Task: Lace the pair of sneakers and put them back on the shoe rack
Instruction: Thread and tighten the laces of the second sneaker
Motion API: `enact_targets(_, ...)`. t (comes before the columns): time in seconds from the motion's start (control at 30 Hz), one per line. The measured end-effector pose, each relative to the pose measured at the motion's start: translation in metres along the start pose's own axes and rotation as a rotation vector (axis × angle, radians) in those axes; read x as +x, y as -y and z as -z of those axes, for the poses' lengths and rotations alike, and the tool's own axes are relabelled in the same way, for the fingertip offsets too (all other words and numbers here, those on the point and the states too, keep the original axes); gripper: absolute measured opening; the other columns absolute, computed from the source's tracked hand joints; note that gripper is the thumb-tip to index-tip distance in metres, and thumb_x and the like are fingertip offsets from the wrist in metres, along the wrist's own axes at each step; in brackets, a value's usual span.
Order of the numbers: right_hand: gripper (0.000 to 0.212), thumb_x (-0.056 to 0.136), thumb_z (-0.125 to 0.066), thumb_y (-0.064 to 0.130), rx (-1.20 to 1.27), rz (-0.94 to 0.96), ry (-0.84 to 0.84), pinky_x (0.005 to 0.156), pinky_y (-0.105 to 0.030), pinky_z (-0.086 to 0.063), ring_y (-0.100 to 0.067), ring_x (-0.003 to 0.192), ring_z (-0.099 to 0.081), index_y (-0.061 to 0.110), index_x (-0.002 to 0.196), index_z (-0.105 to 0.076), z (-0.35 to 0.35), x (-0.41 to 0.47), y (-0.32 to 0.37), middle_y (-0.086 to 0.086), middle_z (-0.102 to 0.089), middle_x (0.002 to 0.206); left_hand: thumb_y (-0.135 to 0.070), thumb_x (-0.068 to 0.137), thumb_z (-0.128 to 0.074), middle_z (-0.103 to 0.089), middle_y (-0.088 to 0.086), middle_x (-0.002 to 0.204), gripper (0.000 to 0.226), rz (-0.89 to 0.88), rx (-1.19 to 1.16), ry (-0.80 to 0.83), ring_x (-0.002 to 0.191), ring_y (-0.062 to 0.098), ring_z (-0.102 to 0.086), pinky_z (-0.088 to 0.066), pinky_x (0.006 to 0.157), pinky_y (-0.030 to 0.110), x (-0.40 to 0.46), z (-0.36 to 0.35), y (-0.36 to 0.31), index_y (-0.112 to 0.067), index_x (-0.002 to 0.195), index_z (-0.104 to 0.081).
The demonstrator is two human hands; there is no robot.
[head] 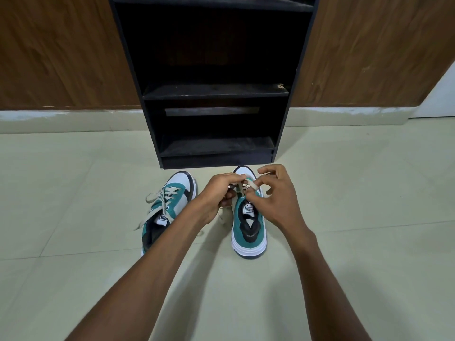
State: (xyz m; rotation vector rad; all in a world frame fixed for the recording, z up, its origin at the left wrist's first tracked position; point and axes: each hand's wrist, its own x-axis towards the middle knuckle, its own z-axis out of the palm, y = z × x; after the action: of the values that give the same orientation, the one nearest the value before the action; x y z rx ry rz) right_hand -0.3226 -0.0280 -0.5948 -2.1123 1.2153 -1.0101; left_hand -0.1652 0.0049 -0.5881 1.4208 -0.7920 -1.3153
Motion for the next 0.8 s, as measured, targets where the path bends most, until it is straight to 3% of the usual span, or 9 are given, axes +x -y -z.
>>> enact_targets(0.1, 0.013, 0.08, -0.063, 0.014, 0.457, -0.166, -0.116, 0.071, -0.024, -0.047, -0.007, 0.08, -0.063, 0.009, 0.069, -0.062, 0.017, 0.008, 0.017, 0.003, -0.067, 0.084, -0.026, 0.096, -0.063, -0.054, 0.005, 0.093, 0.015, -0.017, 0.035, -0.027, 0.056, 0.008, -0.034, -0.025, 0.047, 0.019, 0.002, 0.006, 0.001, -0.019, 0.092, -0.076)
enact_targets(0.2, 0.016, 0.082, -0.05, 0.013, 0.734, -0.212, -0.146, 0.058, -0.035, -0.05, -0.024, 0.051, -0.053, 0.003, 0.07, -0.052, 0.034, 0.014, 0.027, -0.002, -0.058, 0.059, -0.03, 0.098, -0.062, -0.061, 0.002, 0.092, 0.017, -0.001, 0.056, -0.056, 0.059, 0.008, -0.036, -0.027, 0.049, 0.019, 0.0, 0.008, 0.003, -0.018, 0.091, -0.073)
enact_targets(0.3, 0.02, 0.084, -0.058, 0.024, 0.558, -0.243, -0.124, 0.046, -0.03, -0.044, -0.019, 0.041, -0.045, 0.005, 0.077, -0.055, 0.038, 0.013, 0.026, -0.004, -0.058, 0.06, -0.031, 0.098, -0.063, -0.064, 0.0, 0.088, 0.018, 0.0, 0.051, -0.055, 0.06, 0.009, -0.039, -0.03, 0.05, 0.02, 0.002, 0.007, 0.003, -0.016, 0.094, -0.073)
enact_targets(0.43, 0.029, 0.085, -0.074, 0.039, 0.388, -0.378, -0.008, 0.043, -0.027, -0.046, -0.016, 0.044, -0.057, 0.014, 0.097, -0.063, 0.034, 0.01, 0.023, -0.008, -0.072, 0.08, -0.031, 0.094, -0.067, -0.06, 0.003, 0.087, 0.018, -0.036, 0.051, -0.036, 0.059, 0.01, -0.039, -0.029, 0.052, 0.023, 0.004, 0.004, 0.005, -0.016, 0.095, -0.076)
enact_targets(0.53, 0.034, 0.079, -0.08, 0.046, 0.278, -0.445, 0.124, 0.042, -0.025, -0.044, -0.016, 0.045, -0.063, 0.02, 0.097, -0.068, 0.027, 0.009, 0.018, -0.005, -0.075, 0.079, -0.031, 0.092, -0.07, -0.054, 0.007, 0.084, 0.018, -0.06, 0.06, -0.022, 0.058, 0.009, -0.037, -0.029, 0.051, 0.021, 0.004, 0.005, 0.007, -0.015, 0.096, -0.079)
enact_targets(0.6, 0.029, 0.08, -0.081, 0.046, 0.167, -0.405, 0.148, 0.051, -0.026, -0.048, -0.012, 0.049, -0.065, 0.021, 0.093, -0.075, 0.023, 0.006, 0.014, 0.0, -0.076, 0.074, -0.03, 0.09, -0.073, -0.054, 0.007, 0.08, 0.018, -0.068, 0.075, -0.025, 0.057, 0.009, -0.036, -0.029, 0.05, 0.02, 0.004, 0.006, 0.008, -0.015, 0.097, -0.081)
enact_targets(0.67, 0.024, 0.084, -0.078, 0.045, 0.117, -0.367, 0.125, 0.069, -0.031, -0.055, -0.01, 0.063, -0.068, 0.022, 0.089, -0.082, 0.021, 0.005, 0.005, 0.004, -0.076, 0.069, -0.027, 0.087, -0.078, -0.066, 0.0, 0.076, 0.014, -0.094, 0.125, -0.067, 0.058, 0.007, -0.047, -0.035, 0.054, 0.02, 0.003, 0.01, 0.006, -0.016, 0.094, -0.082)
enact_targets(0.73, 0.024, 0.086, -0.076, 0.044, 0.094, -0.397, 0.082, 0.081, -0.034, -0.054, -0.015, 0.078, -0.071, 0.023, 0.088, -0.084, 0.023, 0.005, -0.006, 0.003, -0.077, 0.075, -0.021, 0.082, -0.083, -0.075, -0.007, 0.079, 0.008, -0.146, 0.215, -0.126, 0.068, -0.001, -0.064, -0.043, 0.06, 0.015, 0.005, 0.02, 0.007, -0.016, 0.088, -0.082)
enact_targets(0.8, 0.023, 0.086, -0.074, 0.042, -0.004, -0.469, 0.005, 0.082, -0.033, -0.054, -0.023, 0.088, -0.07, 0.021, 0.084, -0.083, 0.025, 0.003, -0.018, -0.001, -0.079, 0.086, -0.019, 0.08, -0.085, -0.077, -0.006, 0.082, 0.004, -0.194, 0.449, -0.245, 0.08, 0.003, -0.07, -0.05, 0.071, 0.02, 0.011, 0.037, 0.012, -0.019, 0.081, -0.081)
